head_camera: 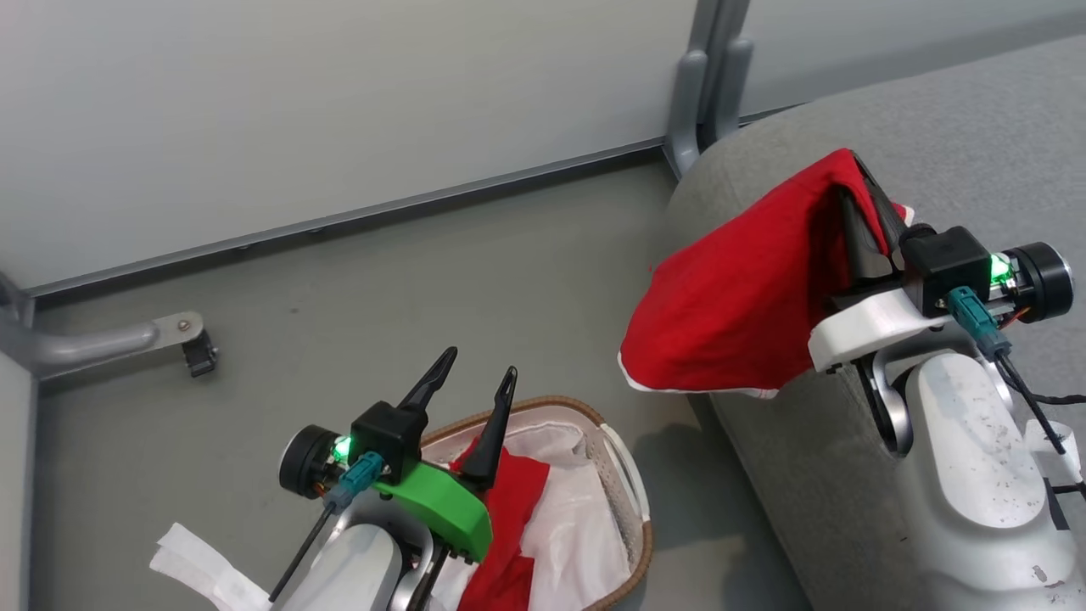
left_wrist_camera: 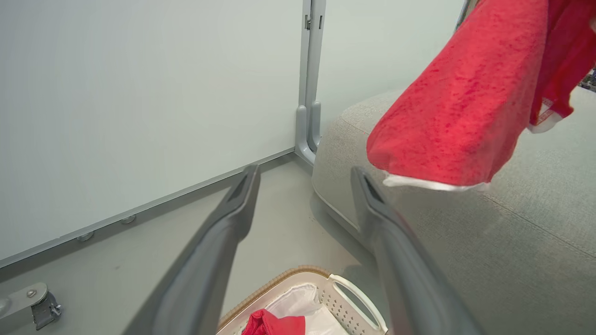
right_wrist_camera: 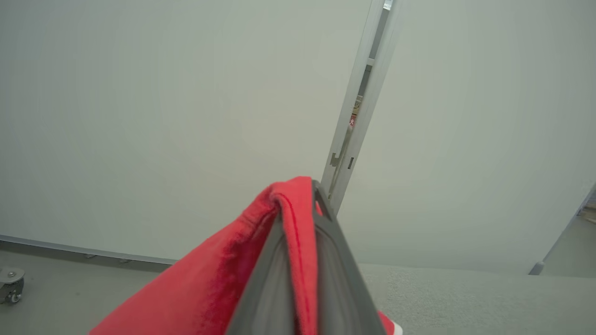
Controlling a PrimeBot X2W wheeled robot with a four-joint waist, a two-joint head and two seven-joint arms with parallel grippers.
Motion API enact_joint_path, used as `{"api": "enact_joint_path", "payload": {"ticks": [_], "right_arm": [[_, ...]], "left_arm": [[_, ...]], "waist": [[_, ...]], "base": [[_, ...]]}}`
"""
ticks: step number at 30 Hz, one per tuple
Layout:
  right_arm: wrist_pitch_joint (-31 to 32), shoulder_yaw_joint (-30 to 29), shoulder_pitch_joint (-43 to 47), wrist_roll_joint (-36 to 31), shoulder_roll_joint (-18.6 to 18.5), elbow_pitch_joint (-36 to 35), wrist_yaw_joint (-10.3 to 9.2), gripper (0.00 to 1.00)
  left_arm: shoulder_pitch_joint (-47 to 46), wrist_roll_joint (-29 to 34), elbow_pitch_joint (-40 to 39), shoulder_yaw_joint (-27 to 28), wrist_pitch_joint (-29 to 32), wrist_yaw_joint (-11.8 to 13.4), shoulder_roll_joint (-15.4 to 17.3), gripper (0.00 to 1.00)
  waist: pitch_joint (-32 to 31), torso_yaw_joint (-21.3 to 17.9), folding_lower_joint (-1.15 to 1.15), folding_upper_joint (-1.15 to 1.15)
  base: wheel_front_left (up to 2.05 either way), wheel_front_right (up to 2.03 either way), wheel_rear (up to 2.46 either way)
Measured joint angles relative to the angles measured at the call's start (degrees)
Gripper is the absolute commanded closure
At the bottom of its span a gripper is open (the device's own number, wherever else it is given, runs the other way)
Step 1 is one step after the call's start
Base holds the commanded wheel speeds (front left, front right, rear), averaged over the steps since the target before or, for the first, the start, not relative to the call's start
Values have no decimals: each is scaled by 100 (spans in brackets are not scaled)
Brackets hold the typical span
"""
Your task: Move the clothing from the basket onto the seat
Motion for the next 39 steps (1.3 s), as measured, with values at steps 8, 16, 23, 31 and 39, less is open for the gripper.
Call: {"api": "enact_joint_path", "payload": {"ticks": [8, 16, 23, 31, 39], "right_arm": [[-1, -188, -29, -13, -5, -82, 0, 100], [-1, -407, -31, 10, -12, -110, 0, 100], [-1, -706, -234, 57, -9, 23, 0, 100], [-1, -1276, -1565, -541, -102, 201, 0, 100], [-1, -1855, -3169, -956, -1151, 480, 0, 100]], "left_arm": [[-74, 320, -115, 132, 0, -58, -52, 0], [-272, 485, -102, 44, 0, -104, -92, 0], [-478, 577, -135, -80, 0, -123, -97, 0], [-752, 711, -269, -194, 0, -131, -89, 0], [-1131, 900, -604, -512, 0, -131, -97, 0]], "waist": [[270, -752, 0, 0], [682, -1334, 0, 0], [1156, -1488, 0, 0], [1617, -1214, 1, 0], [2102, -614, 1, 0]], "base": [[0, 0, 0], [0, 0, 0], [0, 0, 0], [0, 0, 0], [0, 0, 0]]}}
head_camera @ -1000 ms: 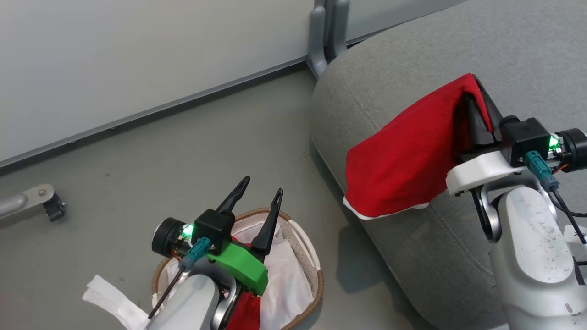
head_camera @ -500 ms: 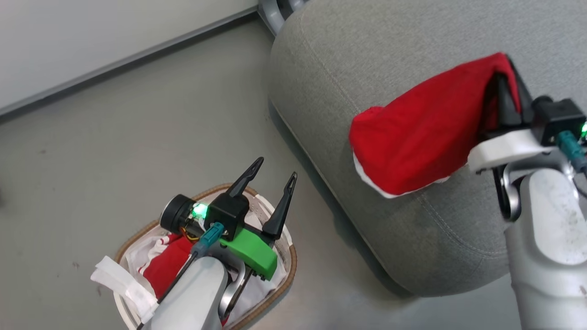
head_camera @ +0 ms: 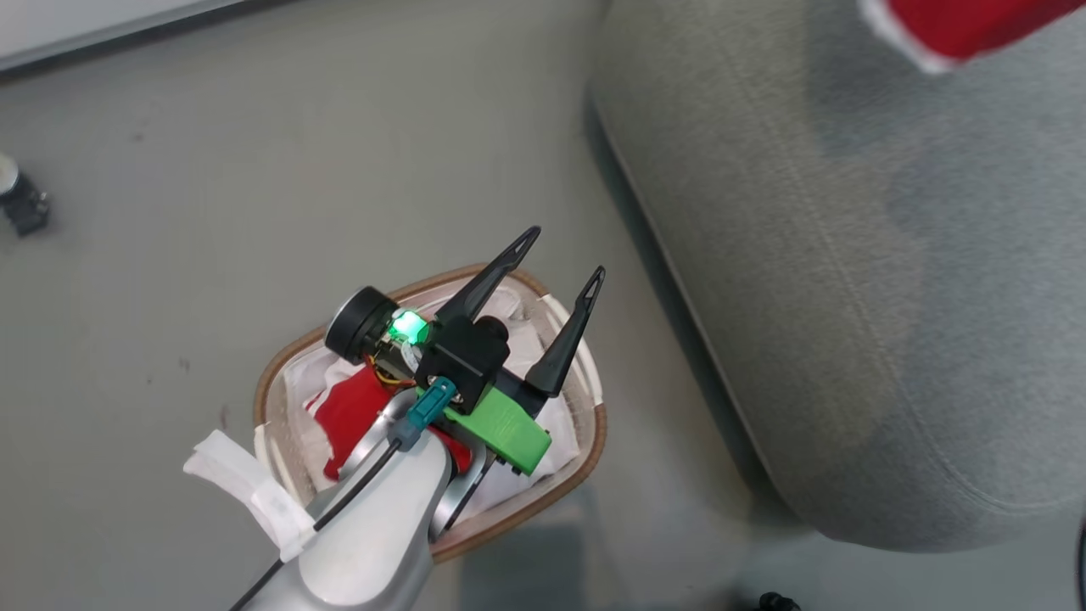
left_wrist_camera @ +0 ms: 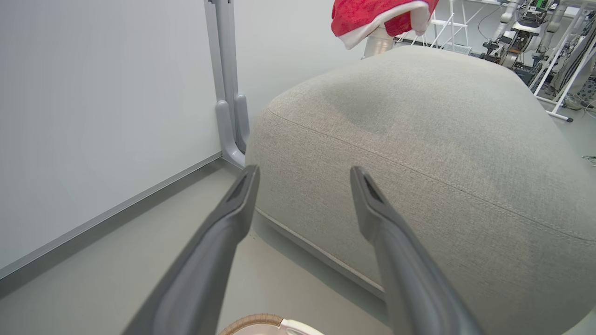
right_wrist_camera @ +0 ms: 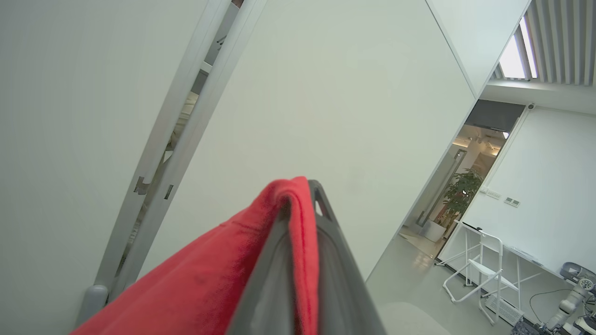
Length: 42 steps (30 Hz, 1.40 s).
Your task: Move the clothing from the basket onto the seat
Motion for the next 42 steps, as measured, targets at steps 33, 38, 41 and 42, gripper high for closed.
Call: {"api": "enact_joint_path", "payload": {"ticks": [33, 38, 41, 42], "right_arm": [[0, -649, 1423, -10, -45, 680, 0, 0], [0, -254, 1766, 100, 64, 657, 0, 0], [0, -83, 1908, 235, 103, 641, 0, 0], [0, -40, 1913, 300, 115, 642, 0, 0]], "left_arm": [[-185, 162, -243, 430, 0, -1, -9, 0], [-118, 108, -267, 749, 0, -1, 14, 0], [-14, 59, -272, 943, 0, -1, 12, 0], [16, 51, -278, 1013, 0, 0, 9, 0]], "waist": [[1223, 815, -1, 0], [935, 757, -1, 0], [728, 739, -1, 0], [665, 736, -1, 0]], "base": [[0, 0, 0], [0, 0, 0], [0, 0, 0], [0, 0, 0]]}}
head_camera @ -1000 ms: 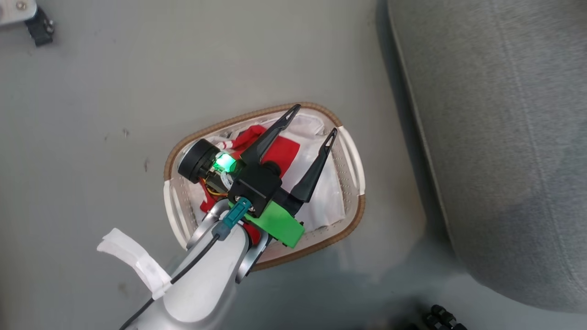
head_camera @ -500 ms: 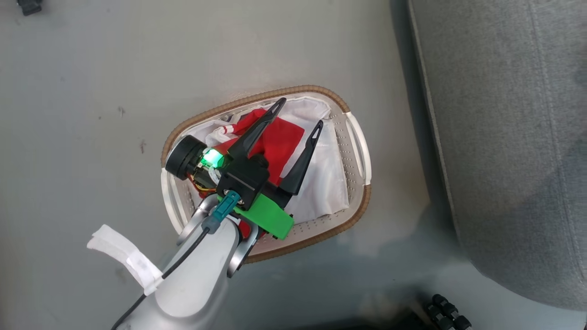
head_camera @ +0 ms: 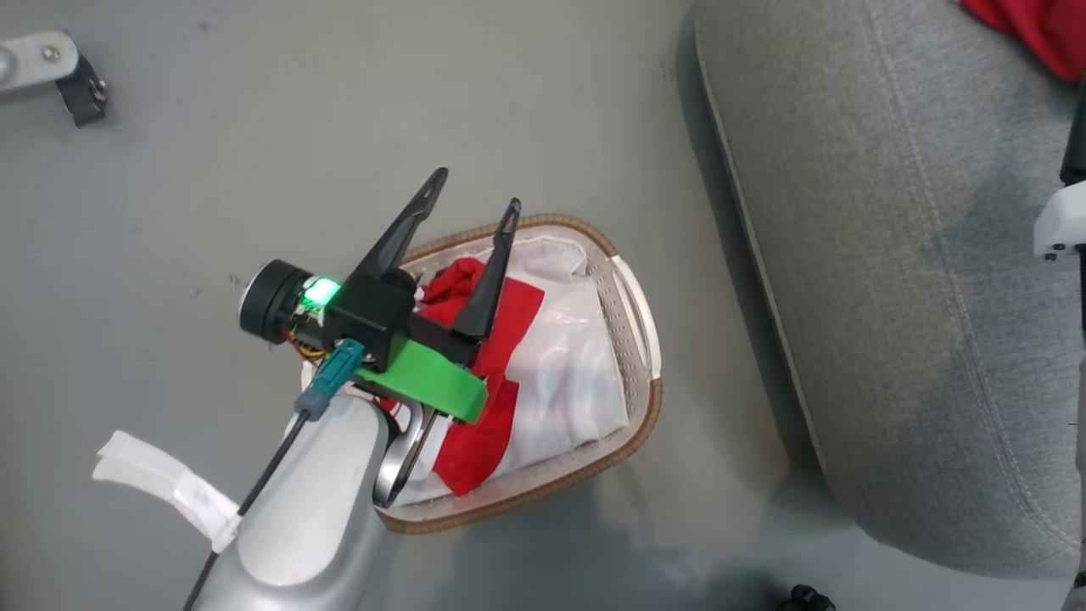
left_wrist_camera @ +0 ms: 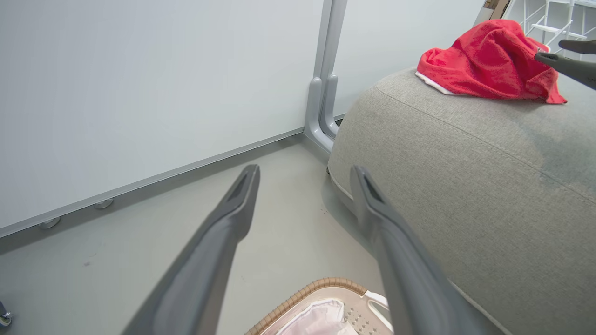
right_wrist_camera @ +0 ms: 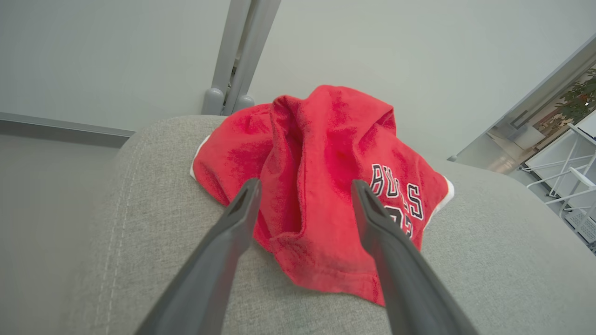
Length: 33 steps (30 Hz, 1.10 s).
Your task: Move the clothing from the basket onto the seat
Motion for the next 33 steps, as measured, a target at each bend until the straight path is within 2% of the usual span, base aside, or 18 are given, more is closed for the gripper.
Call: {"api": "enact_joint_path", "payload": {"ticks": [11, 18, 23, 28, 33], "right_arm": [[0, 566, -63, 357, 111, -38, 0, 0], [0, 823, 263, 624, 523, -88, 0, 0], [0, 1072, 758, 877, 869, -215, 0, 0], [0, 1294, 1358, 1198, 1017, -325, 0, 0], [0, 1707, 2138, 2072, 1037, -349, 0, 0]], "left_arm": [[667, -149, 38, 740, 0, 15, -122, 0], [1318, -267, 69, 1343, 0, 113, -189, 0], [1750, -238, 31, 1664, 0, 134, -218, 0], [2186, -241, -26, 1954, 0, 160, -234, 0], [2637, -290, -68, 2152, 0, 185, -247, 0]], "waist": [[-955, 94, 0, 0], [-1610, 292, -1, 0], [-2044, 456, -1, 0], [-2419, 595, -1, 0], [-2770, 697, -1, 0]], "base": [[0, 0, 0], [0, 0, 0], [0, 0, 0], [0, 0, 0], [0, 0, 0]]}}
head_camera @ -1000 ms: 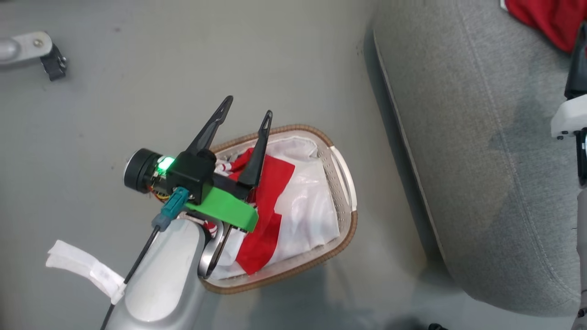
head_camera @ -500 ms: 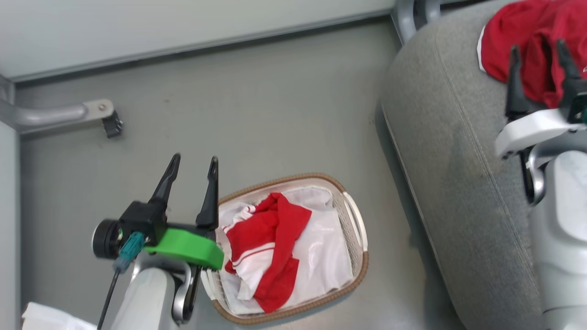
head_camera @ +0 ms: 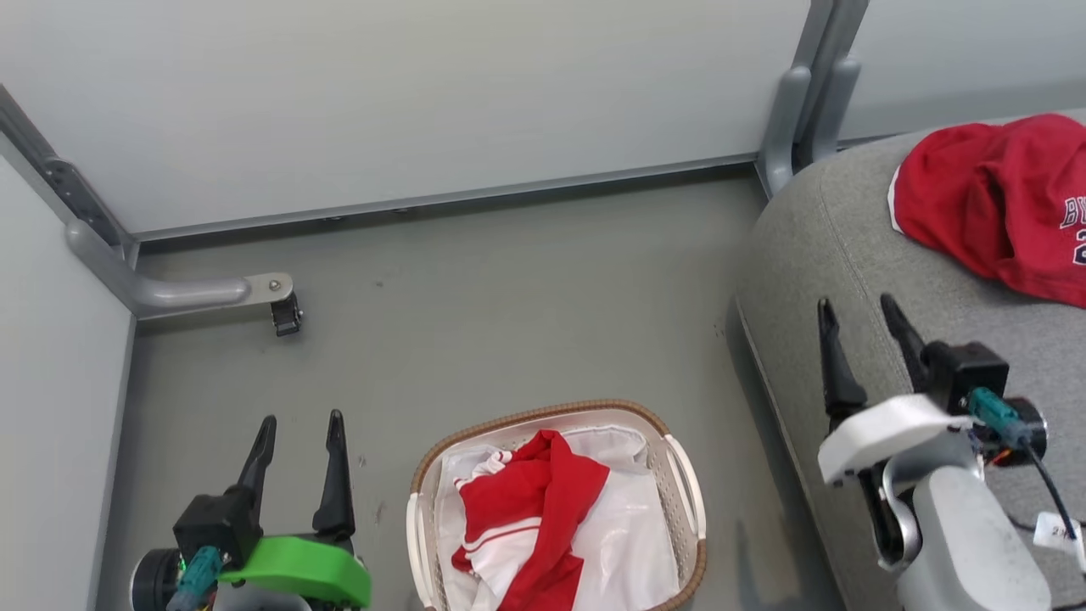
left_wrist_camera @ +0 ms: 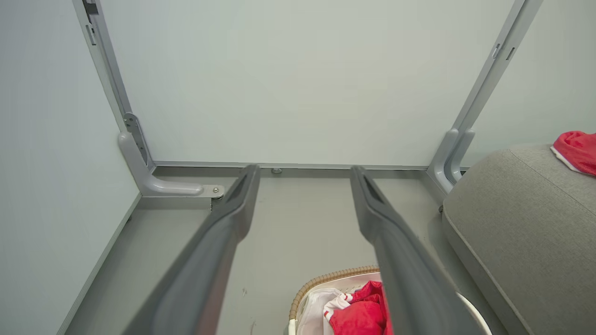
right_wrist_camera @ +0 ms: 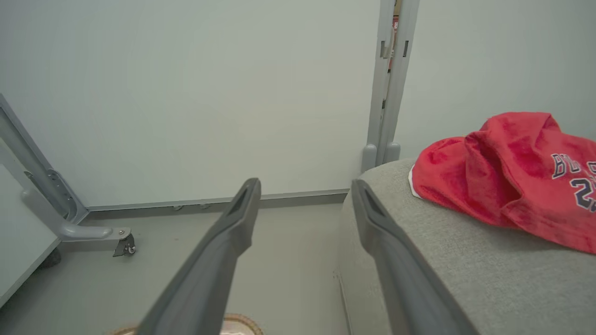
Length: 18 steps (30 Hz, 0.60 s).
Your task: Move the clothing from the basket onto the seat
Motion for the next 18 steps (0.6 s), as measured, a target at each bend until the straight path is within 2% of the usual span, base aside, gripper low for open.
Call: {"api": "enact_joint_path", "payload": {"ticks": [4, 8, 18], "right_arm": [[0, 258, 553, 311, -4, -56, 0, 0], [0, 424, 951, 292, -7, -229, 0, 0], [0, 580, 1262, 138, -2, -483, 0, 0]], "left_arm": [[296, -36, -30, -48, 0, 0, -2, 0], [478, -109, -68, -125, 0, 49, -7, 0], [691, -138, -90, -137, 0, 101, -8, 0]], "waist": [[-244, 58, 0, 0], [-414, 121, 0, 0], [-583, 129, 0, 0]], "base": [[0, 0, 0], [0, 0, 0], [0, 0, 0]]}}
